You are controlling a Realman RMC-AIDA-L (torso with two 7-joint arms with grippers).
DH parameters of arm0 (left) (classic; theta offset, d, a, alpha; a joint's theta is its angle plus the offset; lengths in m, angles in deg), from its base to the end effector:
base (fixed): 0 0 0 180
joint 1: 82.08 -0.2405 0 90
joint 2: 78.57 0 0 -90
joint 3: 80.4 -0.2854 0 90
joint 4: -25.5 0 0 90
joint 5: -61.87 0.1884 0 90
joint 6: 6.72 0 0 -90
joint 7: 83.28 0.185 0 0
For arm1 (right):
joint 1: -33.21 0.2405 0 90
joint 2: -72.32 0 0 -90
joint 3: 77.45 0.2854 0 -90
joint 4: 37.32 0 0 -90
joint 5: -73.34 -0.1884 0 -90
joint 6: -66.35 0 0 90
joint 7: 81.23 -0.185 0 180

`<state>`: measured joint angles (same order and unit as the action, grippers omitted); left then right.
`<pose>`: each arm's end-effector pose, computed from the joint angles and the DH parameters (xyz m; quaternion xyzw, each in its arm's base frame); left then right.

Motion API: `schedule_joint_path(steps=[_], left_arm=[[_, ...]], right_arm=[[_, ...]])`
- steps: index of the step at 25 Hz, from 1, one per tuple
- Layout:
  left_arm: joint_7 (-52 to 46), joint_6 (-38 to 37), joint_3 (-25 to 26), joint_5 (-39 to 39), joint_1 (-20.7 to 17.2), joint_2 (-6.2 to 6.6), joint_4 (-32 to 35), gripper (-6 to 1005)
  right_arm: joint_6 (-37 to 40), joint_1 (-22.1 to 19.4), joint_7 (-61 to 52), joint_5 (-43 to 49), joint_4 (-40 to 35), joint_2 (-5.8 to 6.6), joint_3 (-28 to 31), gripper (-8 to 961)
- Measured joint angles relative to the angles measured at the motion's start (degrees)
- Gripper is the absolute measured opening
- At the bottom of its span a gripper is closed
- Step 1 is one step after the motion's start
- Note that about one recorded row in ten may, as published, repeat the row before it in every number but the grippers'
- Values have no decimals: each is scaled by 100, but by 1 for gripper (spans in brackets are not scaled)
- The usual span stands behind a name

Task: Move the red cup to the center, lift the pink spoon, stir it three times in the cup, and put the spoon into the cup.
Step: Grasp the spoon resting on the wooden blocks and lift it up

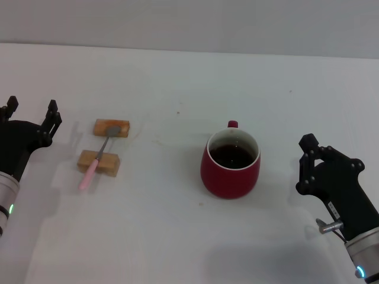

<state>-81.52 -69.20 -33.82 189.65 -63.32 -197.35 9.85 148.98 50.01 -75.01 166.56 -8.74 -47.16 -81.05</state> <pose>-0.3542 0.3453 -0.0311 -0.6972 -0.2405 -0.2391 0.6317 0.2808 0.2685 -0.0952 -0.7381 0.2267 0.3595 0.5240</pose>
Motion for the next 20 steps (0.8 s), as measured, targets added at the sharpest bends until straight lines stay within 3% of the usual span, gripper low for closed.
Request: schedule_joint_path(steps=[20], left_arm=[[22,-2,-14,5,-72,-5,-61,661]], right_arm=[[70,-101,-469,3,-201,18,54,-1]])
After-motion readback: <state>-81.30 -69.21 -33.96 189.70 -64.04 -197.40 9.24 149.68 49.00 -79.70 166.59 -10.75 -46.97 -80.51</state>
